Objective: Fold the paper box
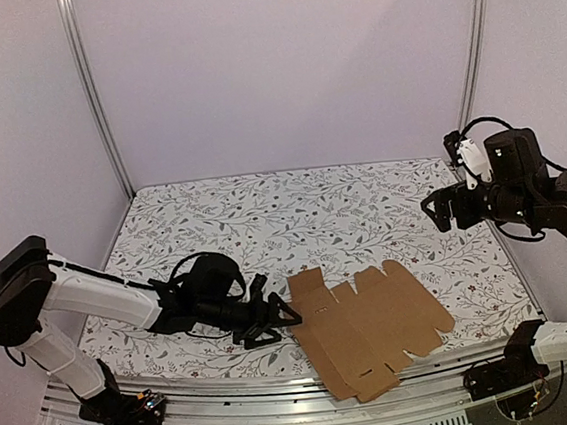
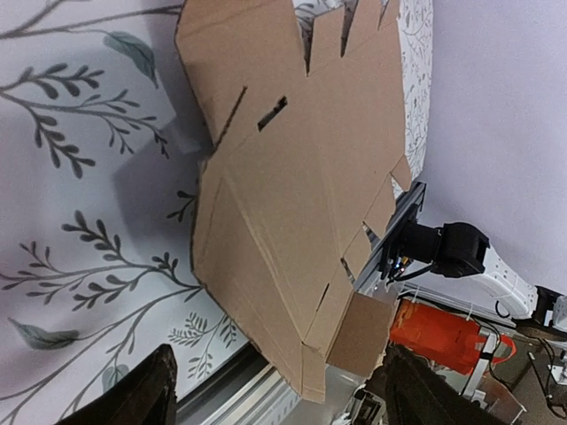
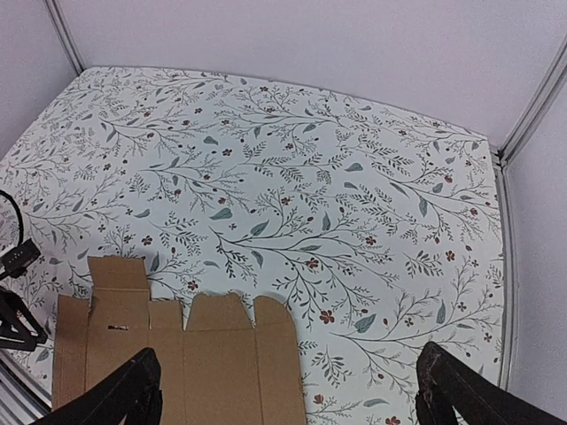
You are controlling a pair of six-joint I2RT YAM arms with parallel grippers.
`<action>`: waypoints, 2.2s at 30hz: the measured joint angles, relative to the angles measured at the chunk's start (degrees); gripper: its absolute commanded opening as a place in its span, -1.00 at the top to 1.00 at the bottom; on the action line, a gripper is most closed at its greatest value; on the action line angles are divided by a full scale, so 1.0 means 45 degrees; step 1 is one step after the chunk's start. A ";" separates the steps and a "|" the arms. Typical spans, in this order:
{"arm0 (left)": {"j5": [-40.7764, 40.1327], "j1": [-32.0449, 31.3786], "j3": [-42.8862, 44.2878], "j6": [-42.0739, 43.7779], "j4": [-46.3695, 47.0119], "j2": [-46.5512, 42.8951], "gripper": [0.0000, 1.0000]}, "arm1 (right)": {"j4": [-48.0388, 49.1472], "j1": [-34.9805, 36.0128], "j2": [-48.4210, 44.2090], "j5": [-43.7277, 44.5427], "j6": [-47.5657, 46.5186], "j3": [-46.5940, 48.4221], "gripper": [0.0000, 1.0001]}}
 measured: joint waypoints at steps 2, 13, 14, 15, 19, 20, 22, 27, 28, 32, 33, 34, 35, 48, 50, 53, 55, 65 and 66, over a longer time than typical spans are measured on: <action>-0.0039 -0.0102 0.0005 -0.0151 0.0141 0.0272 -0.43 | 0.0005 0.0000 -0.0175 -0.0010 0.0039 -0.0083 -0.98; -0.0223 -0.0481 0.0287 -0.0602 0.0525 0.1433 0.06 | 0.0010 0.0000 -0.0534 -0.0039 0.0296 -0.0359 -0.98; -0.0238 -0.0495 0.0350 -0.0612 0.0578 0.1549 0.11 | 0.0015 0.0000 -0.0534 -0.0039 0.0306 -0.0359 -0.98; -0.0243 -0.0500 0.0408 -0.0627 0.0646 0.1676 0.17 | 0.0019 0.0000 -0.0534 -0.0044 0.0316 -0.0359 -0.98; -0.0277 -0.0525 0.0622 -0.0636 0.0806 0.2079 0.44 | 0.0029 0.0000 -0.0534 -0.0044 0.0340 -0.0369 -0.97; -0.0282 -0.0534 0.0675 -0.0675 0.0855 0.2161 0.51 | 0.0039 0.0000 -0.0544 -0.0044 0.0340 -0.0384 -0.98; -0.0267 -0.0544 0.0801 -0.0636 0.0952 0.2327 0.70 | 0.0049 0.0000 -0.0544 -0.0044 0.0340 -0.0408 -0.98; -0.0219 -0.0563 0.0908 -0.0627 0.1122 0.2487 1.00 | 0.0053 0.0000 -0.0544 -0.0044 0.0350 -0.0471 -0.97; -0.0194 -0.0563 0.0937 -0.0607 0.1137 0.2487 1.00 | 0.0053 0.0000 -0.0544 -0.0044 0.0350 -0.0481 -0.97; -0.0112 -0.0568 0.1146 -0.0418 0.1020 0.2487 1.00 | 0.0063 0.0000 -0.0544 -0.0058 0.0350 -0.0481 -0.98; -0.0117 -0.0568 0.1263 -0.0277 0.0869 0.2482 1.00 | 0.0068 0.0000 -0.0525 -0.0092 0.0345 -0.0481 -0.98; -0.0136 -0.0568 0.1438 -0.0083 0.0627 0.2458 1.00 | 0.0078 0.0000 -0.0491 -0.0136 0.0340 -0.0476 -0.97; -0.0155 -0.0568 0.1588 0.0117 0.0379 0.2409 1.00 | 0.0092 0.0000 -0.0452 -0.0209 0.0330 -0.0476 -0.98; -0.1093 -0.0151 0.6241 0.5921 -0.6887 0.0525 1.00 | 0.1229 0.0121 0.0981 -0.4104 -0.2147 0.0777 -0.97; -0.1307 -0.0073 0.6849 0.6824 -0.8068 0.0408 1.00 | 0.1506 0.0301 0.1195 -0.4770 -0.2880 0.0976 -0.98; -0.1700 -0.0010 0.7718 0.8097 -0.9855 0.0233 1.00 | 0.1953 0.0646 0.1433 -0.5872 -0.4104 0.1219 -0.98; -0.1996 0.0000 0.8204 0.8806 -1.0870 0.0126 1.00 | 0.2205 0.0903 0.1579 -0.6601 -0.4896 0.1355 -0.97; -0.3929 0.0015 0.9568 1.1623 -1.4270 -0.0665 1.00 | 0.2739 0.2467 0.2992 -0.8616 -0.7864 0.2380 -0.79; -0.4133 0.0015 0.9695 1.1788 -1.4445 -0.0685 1.00 | 0.2735 0.2720 0.3172 -0.8597 -0.8106 0.2497 -0.73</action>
